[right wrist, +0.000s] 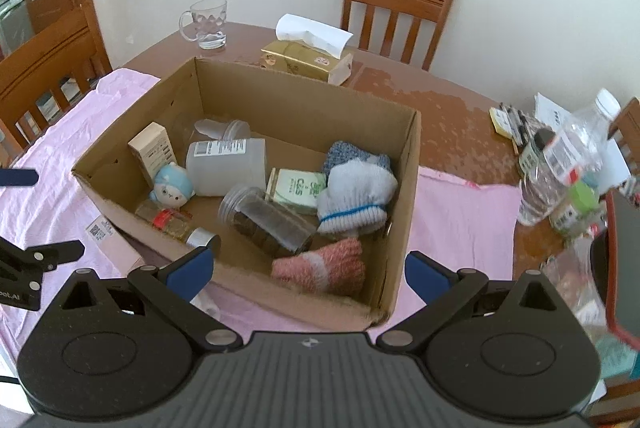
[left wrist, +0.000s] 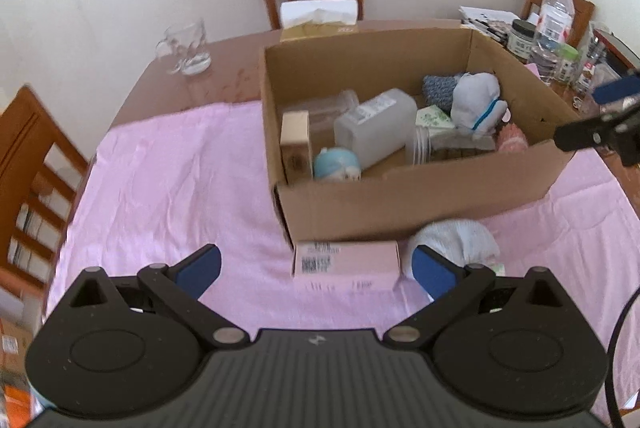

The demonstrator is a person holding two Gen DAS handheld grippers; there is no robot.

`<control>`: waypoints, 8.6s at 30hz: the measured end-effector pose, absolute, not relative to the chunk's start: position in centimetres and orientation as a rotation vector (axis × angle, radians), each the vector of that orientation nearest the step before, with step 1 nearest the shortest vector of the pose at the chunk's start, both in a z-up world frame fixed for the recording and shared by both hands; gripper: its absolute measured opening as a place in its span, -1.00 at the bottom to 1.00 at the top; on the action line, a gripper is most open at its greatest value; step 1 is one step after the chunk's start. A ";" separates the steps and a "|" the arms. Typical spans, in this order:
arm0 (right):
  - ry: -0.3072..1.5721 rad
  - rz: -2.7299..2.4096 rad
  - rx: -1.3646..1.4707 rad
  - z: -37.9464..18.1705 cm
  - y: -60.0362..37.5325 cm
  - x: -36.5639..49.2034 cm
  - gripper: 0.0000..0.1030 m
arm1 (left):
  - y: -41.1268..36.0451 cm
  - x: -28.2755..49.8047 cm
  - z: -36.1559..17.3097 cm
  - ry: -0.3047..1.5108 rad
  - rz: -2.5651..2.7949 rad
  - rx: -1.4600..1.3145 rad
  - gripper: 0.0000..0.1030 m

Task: Organize objects
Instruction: 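Move both tools back toward the white knit cap and C&S tissue pack, then reach right tool to the clear jar of black clips while left tool reaches the pink box, then grasp the clip jar with right tool while left tool grasps the pink box, then carry the pink box into the cardboard box and open left tool while right tool carries the jar, then lower the clear clip jar into the box and open the right tool, then move left tool to the white knit cap while right tool moves to the C&S tissue pack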

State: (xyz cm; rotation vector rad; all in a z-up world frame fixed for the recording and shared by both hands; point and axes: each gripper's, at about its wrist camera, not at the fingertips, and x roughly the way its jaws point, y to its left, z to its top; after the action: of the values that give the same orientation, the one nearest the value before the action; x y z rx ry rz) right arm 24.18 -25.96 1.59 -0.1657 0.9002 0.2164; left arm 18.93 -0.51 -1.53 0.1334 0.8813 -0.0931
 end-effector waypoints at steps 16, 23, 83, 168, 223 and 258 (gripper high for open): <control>0.965 0.310 -0.069 -3.0 -25.3 15.6 1.00 | -0.3 13.3 -2.9 0.963 0.006 0.067 0.97; 0.977 0.315 -0.042 -3.2 -23.5 13.3 1.00 | 1.9 12.7 -4.2 0.971 -0.047 0.066 0.97; 1.095 -0.007 0.002 -10.7 -22.2 15.4 1.00 | -0.5 23.0 -10.3 0.957 -0.200 0.143 0.97; 0.989 0.279 -0.210 -2.2 -22.4 16.4 0.54 | 1.3 20.6 1.2 0.942 -0.416 0.235 0.58; 0.812 0.372 -0.316 2.8 -23.3 33.8 1.00 | 0.1 20.7 1.2 0.844 -0.090 0.069 0.98; 0.910 0.143 -0.084 -0.5 -24.9 21.8 1.00 | 0.9 19.5 -3.5 0.941 -0.074 0.141 0.98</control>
State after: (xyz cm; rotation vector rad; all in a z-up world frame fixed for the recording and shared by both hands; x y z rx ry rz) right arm 21.82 -24.88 -0.52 -0.0838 0.9096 0.1432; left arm 19.53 0.89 -3.46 0.1407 0.9407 -0.0743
